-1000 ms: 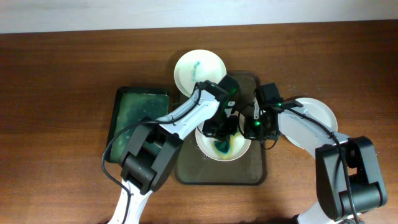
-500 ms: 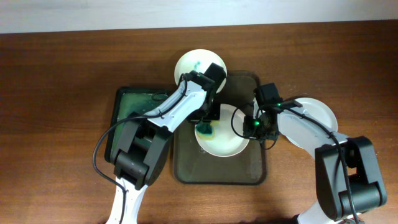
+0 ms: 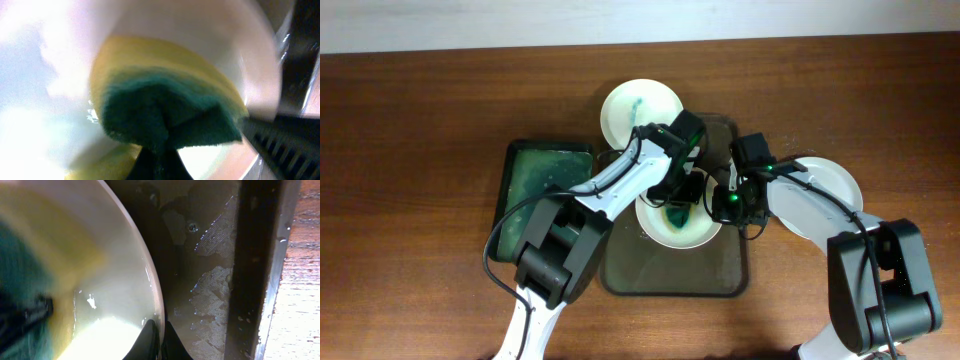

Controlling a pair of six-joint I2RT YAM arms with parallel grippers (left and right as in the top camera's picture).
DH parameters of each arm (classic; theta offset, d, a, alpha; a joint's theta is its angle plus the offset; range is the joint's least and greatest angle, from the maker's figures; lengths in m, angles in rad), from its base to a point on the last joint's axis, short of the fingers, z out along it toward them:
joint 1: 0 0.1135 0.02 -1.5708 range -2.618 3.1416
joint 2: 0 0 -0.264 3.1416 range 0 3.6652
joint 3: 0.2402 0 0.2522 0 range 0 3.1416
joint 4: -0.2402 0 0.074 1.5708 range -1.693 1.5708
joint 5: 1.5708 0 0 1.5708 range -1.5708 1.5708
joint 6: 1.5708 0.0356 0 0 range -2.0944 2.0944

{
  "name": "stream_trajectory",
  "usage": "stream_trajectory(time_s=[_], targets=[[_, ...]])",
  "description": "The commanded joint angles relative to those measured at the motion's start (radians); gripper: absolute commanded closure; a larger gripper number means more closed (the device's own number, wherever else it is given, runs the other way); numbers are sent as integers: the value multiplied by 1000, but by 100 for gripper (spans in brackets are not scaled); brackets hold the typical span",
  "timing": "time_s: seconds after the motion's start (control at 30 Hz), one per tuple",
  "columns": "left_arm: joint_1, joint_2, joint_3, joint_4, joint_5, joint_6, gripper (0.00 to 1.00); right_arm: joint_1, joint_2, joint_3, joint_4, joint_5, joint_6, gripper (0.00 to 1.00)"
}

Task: Clean dirty plates on tray and stack at the side
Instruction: 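Scrub the bottom plate with the sponge in the left gripper, then put the sponge back in the sponge tray with the left gripper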

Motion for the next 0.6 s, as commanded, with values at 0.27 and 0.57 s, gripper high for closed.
stream_trajectory(time_s=[0.27,0.57], targets=[[227,-55,-14,-145,-206,53,100,5,26,-10,-2,51,-18,96],[407,-406,-16,-319,-385,57,100,5,26,-10,-1,51,-130,96]])
